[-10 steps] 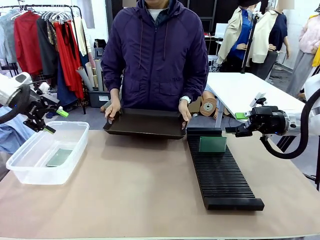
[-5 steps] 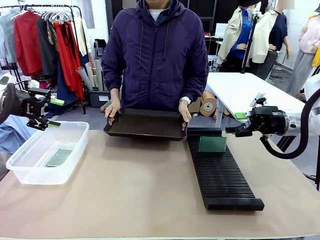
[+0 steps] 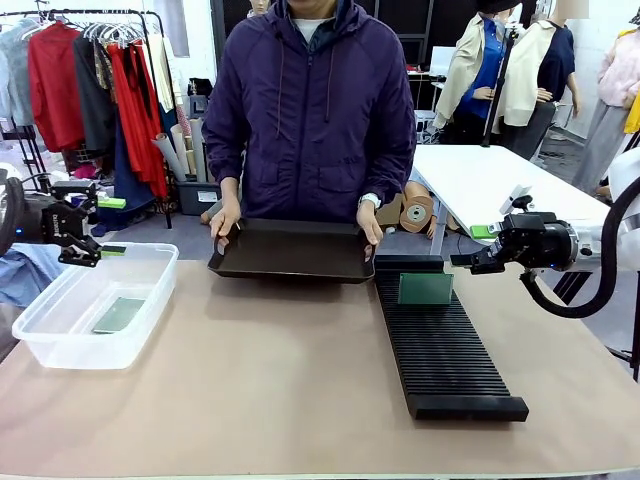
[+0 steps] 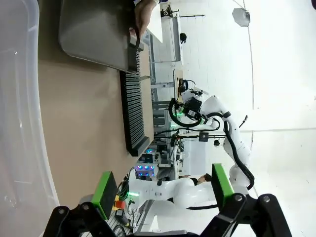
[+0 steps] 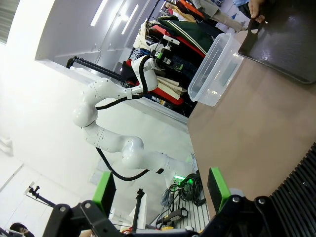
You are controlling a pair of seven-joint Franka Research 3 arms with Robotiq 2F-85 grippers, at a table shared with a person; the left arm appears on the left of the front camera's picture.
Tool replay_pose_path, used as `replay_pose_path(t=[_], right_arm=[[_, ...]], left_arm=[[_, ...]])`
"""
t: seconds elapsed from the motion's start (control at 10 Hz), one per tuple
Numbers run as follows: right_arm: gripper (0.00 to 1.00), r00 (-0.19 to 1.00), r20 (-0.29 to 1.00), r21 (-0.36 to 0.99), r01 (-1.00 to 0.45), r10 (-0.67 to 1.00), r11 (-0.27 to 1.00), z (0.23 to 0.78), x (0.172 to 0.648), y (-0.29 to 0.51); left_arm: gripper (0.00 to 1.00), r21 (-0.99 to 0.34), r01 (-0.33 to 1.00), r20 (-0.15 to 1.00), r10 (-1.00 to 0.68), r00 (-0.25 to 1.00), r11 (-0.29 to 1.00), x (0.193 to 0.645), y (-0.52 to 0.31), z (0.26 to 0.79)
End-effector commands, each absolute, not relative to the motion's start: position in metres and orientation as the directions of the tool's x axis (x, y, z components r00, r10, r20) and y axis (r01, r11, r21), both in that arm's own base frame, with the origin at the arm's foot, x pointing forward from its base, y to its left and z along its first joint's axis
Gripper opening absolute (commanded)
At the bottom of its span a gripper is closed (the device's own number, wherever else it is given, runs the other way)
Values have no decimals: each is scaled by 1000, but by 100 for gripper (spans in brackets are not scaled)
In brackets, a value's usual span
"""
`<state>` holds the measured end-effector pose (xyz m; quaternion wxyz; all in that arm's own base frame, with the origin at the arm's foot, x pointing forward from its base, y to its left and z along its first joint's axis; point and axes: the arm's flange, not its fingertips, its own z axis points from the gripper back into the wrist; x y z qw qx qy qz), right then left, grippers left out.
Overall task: Sort PCBs into racks and boxes based on the side picked up.
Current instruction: If the short side of the Blank PCB is picked up, insert it into the PCB Rack ; if the long side is picked up, place it in the Organizing box.
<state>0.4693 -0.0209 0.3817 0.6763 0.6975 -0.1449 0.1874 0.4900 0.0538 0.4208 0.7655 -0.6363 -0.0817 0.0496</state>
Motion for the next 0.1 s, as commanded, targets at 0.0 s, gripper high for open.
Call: replay_pose_path(t=[0.0], right_arm=[[100, 884, 465, 885, -463, 52, -43, 384, 470, -20]], left_arm=[[100, -978, 34, 68, 163, 984, 204, 492, 53, 425]])
